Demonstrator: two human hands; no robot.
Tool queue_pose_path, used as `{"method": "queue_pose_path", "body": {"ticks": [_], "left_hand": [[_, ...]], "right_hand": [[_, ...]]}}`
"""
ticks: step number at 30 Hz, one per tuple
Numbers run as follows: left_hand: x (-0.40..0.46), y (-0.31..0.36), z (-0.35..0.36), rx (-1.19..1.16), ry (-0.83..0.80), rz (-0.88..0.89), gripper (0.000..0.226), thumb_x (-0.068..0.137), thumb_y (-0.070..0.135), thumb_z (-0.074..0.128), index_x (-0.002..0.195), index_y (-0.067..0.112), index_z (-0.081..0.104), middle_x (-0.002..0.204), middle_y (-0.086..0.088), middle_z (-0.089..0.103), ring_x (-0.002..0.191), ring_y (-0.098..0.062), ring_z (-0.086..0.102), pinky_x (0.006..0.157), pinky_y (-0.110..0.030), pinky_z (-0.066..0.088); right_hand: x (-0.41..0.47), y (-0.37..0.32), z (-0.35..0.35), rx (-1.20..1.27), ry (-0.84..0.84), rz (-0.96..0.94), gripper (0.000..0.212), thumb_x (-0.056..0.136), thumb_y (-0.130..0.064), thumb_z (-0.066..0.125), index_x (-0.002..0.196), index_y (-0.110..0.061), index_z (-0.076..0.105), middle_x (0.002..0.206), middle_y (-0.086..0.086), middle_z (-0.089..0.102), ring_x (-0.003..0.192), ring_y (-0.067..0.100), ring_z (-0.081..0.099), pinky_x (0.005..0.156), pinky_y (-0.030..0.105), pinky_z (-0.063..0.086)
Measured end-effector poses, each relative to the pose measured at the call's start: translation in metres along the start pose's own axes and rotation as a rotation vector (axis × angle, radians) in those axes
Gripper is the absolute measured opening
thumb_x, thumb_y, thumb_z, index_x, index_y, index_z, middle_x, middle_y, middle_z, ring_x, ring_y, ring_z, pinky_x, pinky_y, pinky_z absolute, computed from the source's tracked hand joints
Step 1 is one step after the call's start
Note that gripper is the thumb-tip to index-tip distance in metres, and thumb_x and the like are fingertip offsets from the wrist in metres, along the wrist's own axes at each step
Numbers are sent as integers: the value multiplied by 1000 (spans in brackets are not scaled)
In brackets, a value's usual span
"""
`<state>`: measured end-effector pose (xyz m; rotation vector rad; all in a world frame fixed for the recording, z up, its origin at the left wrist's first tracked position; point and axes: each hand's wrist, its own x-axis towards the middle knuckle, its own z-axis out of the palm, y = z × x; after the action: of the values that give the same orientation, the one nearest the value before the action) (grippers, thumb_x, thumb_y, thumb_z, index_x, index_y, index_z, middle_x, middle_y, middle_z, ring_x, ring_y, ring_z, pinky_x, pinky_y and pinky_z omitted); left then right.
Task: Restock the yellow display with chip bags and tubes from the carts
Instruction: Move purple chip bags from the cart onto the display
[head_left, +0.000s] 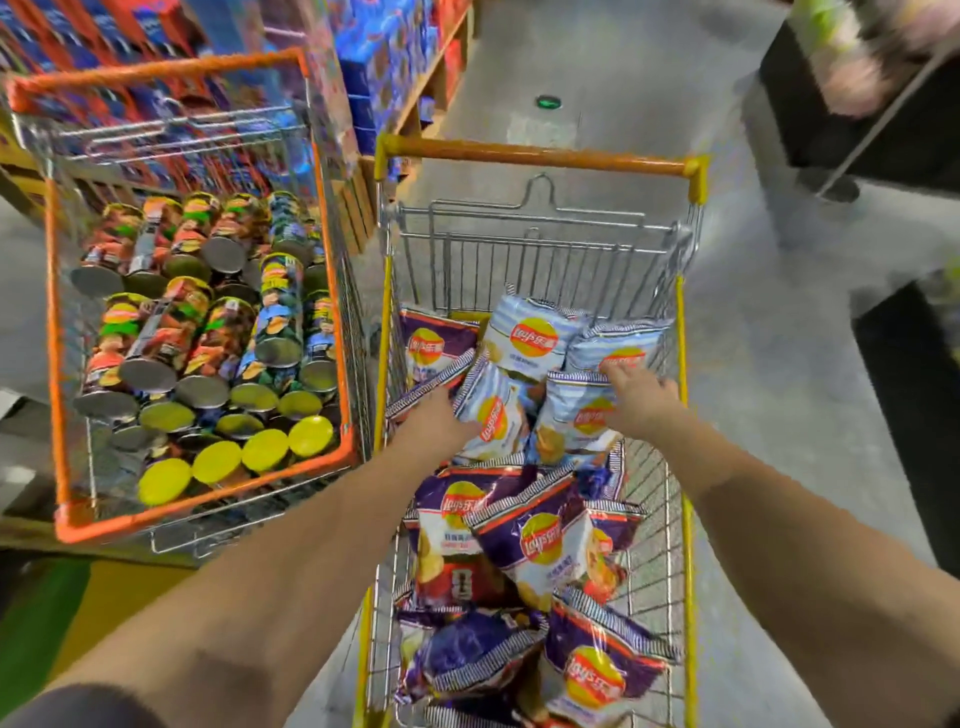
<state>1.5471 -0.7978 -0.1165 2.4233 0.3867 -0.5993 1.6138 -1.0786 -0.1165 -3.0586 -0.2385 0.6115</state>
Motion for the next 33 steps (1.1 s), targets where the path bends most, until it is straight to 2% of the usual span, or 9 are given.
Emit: {"method": "queue_pose_path", "body": {"ticks": [4,6,9,12,16,21,24,28,33], "left_hand": [[3,-1,19,27,-21,-43,100,76,65,67,148,10,26,147,-13,41,131,-34,43,104,-49,41],[3,0,27,97,-5,-68,98,76,68,65,148,12,29,148,-12,39,134,-36,39,106,-49,38],[2,8,35,43,20,-110,86,83,56,67,143,7,30,138,-14,48,124,-34,50,94,-43,45],[-5,13,41,49,89,-74,64,93,39,61,138,4,32,126,-15,59,113,-32,59,86,-39,48],[-22,11,26,51,160,0,39,96,30,57,122,5,43,118,-16,63,108,-33,60,80,-38,48],[-66,6,-36,-38,251,85,42,94,29,58,131,14,45,120,-12,61,108,-34,59,82,-39,48],[-109,-17,-85,-108,347,113,36,91,30,61,121,14,50,107,-11,63,98,-34,60,72,-38,48],[-175,-73,-146,-190,443,96,26,89,31,62,105,15,49,83,-3,53,81,-31,55,54,-33,31],[-266,-188,-206,-228,602,37,22,87,30,64,102,17,54,96,-12,62,95,-35,60,64,-33,36]], "right_hand": [[-5,-3,10,-199,-41,-45,76,87,-49,61,150,-28,22,145,3,40,135,28,35,109,49,26],[-15,-2,23,-255,-63,-73,68,88,-47,60,147,-29,31,141,3,41,134,28,34,107,48,28],[-33,-1,42,-237,-15,-83,50,86,-52,62,131,-32,50,135,2,42,130,27,36,105,44,31],[-49,-8,56,-118,-29,-56,52,90,-50,60,136,-29,49,137,1,51,125,26,49,101,38,37],[-63,-12,35,-64,16,-31,48,87,-51,60,129,-30,54,119,1,64,108,25,61,86,34,46],[-79,-30,-35,-51,-17,-92,36,82,-45,60,115,-30,60,113,1,65,101,24,62,74,31,48],[-102,-73,-84,-151,19,-162,39,82,-52,60,112,-26,58,113,2,64,101,27,62,73,32,47],[-139,-166,-132,-217,42,-295,37,81,-48,63,108,-23,60,110,5,63,98,27,60,79,36,51],[-205,-313,-143,-262,76,-484,38,78,-45,67,109,-26,58,103,3,67,95,26,62,77,32,51]]}}
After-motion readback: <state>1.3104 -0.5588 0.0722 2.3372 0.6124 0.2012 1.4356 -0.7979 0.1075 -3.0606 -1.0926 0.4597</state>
